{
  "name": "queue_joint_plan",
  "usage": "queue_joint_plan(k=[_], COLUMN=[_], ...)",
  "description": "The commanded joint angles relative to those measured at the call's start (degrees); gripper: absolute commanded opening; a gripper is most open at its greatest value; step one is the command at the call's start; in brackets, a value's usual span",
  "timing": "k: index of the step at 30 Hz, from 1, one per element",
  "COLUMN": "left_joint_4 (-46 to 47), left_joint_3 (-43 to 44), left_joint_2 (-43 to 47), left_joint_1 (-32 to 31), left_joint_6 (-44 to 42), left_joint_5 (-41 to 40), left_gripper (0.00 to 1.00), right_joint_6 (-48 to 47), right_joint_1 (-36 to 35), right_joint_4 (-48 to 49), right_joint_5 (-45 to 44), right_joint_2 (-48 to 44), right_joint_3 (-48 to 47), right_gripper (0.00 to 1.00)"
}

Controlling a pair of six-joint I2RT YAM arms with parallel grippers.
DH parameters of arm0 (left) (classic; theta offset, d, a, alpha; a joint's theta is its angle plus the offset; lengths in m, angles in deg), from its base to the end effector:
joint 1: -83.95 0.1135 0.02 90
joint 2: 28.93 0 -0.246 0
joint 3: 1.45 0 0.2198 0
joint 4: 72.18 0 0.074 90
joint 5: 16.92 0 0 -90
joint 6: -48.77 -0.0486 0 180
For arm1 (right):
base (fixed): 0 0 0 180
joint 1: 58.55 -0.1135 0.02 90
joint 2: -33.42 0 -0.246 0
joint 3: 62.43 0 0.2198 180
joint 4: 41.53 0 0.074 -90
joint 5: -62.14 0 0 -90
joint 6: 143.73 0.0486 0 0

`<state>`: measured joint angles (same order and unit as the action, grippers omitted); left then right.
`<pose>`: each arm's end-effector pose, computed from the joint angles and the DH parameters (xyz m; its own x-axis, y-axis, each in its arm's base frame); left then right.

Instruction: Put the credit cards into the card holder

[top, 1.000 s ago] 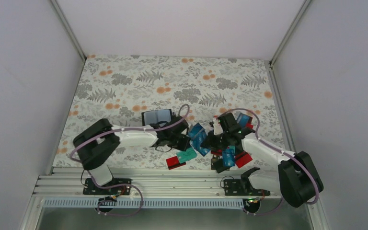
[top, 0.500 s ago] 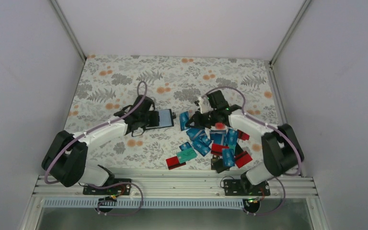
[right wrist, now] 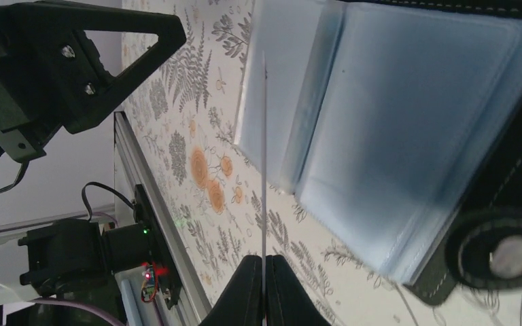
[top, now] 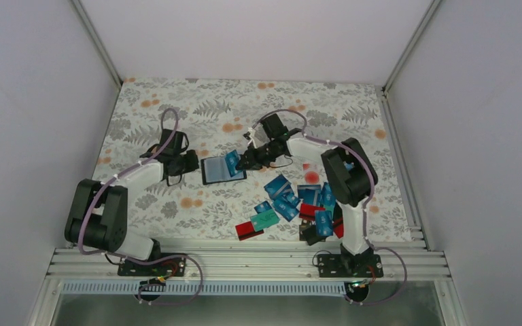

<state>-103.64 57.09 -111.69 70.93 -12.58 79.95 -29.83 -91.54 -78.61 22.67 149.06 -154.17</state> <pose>0.2504 -0.0639 0.1664 -0.8449 -0.2932 -0.4474 -0.1319 0.9247 -0.3570 0.2969 0.2374 0.1545 -0.9381 -0.3019 -0.1700 -0.3065 0.4939 0.8137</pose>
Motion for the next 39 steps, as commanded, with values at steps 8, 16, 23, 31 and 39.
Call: queue_joint_plan(k=[8, 16, 23, 31, 39], left_joint_4=[4.9, 6.1, 7.0, 7.8, 8.0], left_joint_3=[-1.5, -1.6, -1.8, -2.1, -2.5], left_joint_2=[-6.0, -8.6, -10.4, -11.1, -11.0], left_joint_1=[2.7, 2.7, 2.7, 2.7, 2.7], left_joint_6=[-2.6, -3.0, -3.2, -3.1, -3.2], left_joint_5=[4.2, 5.6, 7.1, 8.2, 8.2], left_gripper=[0.02, 0.02, 0.02, 0.02, 0.02], right_joint_6=[-4.5, -5.1, -5.3, -4.7, -3.8], right_joint_1=[-1.2, -1.5, -1.5, -1.6, -1.3], right_joint_4=[-7.0, -7.6, -8.0, -9.5, -8.4], right_joint_5=[2.7, 4.0, 5.3, 6.1, 6.2], right_joint_2=[8.8, 11.3, 12.6, 14.5, 11.8], right_joint_3=[-8.3, -10.0, -11.6, -13.5, -12.1], right_gripper=[0.04, 0.04, 0.04, 0.04, 0.04])
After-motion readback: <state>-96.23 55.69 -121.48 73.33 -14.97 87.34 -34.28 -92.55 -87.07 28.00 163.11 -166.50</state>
